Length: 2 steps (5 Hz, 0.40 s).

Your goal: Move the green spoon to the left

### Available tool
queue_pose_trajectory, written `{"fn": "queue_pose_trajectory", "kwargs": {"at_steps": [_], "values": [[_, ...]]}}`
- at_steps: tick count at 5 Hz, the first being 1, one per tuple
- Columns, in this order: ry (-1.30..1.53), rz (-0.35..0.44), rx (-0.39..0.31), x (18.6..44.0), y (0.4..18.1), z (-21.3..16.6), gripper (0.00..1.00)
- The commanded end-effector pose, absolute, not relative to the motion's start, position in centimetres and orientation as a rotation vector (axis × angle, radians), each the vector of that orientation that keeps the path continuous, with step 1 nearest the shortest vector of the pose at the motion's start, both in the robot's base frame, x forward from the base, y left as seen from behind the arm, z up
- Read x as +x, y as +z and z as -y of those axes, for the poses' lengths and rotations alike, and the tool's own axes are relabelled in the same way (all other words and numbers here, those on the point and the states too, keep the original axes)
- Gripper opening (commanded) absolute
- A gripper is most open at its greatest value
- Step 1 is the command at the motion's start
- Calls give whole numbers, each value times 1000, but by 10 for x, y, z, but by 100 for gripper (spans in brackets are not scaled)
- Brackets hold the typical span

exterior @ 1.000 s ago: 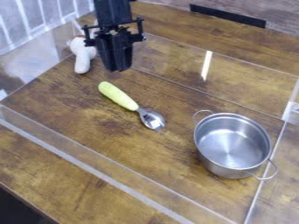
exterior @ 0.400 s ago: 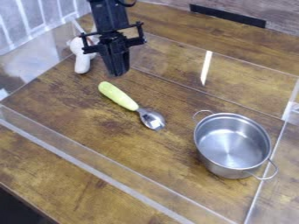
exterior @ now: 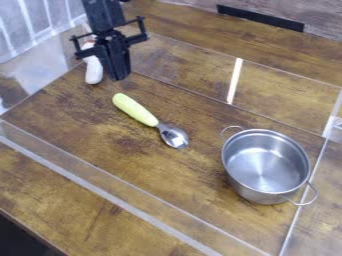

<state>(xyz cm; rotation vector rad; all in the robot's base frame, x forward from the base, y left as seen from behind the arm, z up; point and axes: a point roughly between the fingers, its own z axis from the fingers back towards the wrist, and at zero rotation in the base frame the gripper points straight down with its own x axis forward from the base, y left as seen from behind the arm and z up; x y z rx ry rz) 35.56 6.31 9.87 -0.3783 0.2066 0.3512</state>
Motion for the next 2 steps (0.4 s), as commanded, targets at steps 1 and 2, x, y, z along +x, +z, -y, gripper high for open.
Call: {"fn": "queue_pose_trajectory", "kwargs": {"at_steps": [1,2], "values": [[405,-135,-394,358,133,-69,0],[462,-136,-408,360,127,-76,0]]}}
